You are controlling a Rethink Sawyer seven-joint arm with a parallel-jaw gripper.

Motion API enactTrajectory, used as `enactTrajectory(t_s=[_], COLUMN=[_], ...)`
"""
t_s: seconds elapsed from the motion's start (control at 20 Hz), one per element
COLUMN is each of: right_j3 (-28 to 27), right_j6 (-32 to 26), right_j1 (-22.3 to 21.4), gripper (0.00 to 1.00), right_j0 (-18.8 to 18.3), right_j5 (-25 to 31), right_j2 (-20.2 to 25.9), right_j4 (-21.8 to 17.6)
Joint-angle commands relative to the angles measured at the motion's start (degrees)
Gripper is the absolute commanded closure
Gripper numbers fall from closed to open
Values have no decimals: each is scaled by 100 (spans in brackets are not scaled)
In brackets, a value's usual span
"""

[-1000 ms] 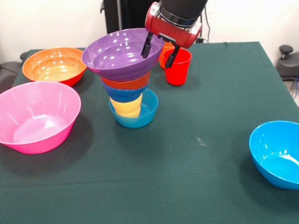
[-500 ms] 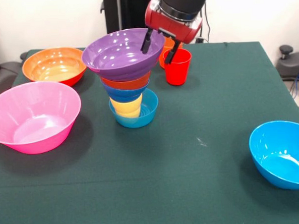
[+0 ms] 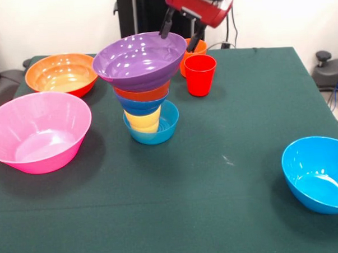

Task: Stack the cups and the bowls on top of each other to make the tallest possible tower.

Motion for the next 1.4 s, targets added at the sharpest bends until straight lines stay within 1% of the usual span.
enactTrajectory(t_s=[0.05, 0.2, 0.5, 0.7, 1.0, 1.1, 1.3, 1.4], right_j3=[-143, -128, 83, 120, 106, 113, 306, 492], right_j6=[-48, 78, 718, 833, 756, 641, 142, -299], right_j1=[-124, -74, 134, 152, 153, 73, -86, -345], gripper=[0, 0, 0, 0, 0, 0, 0, 0], right_j0=[194, 206, 386, 505, 576, 567, 349, 188], right_j5=[410, 219, -463, -510, -558, -518, -679, -581], right_j2=[232, 303, 228, 146, 74, 68, 244, 365], right_j4=[120, 245, 473, 560, 698, 736, 909, 1015])
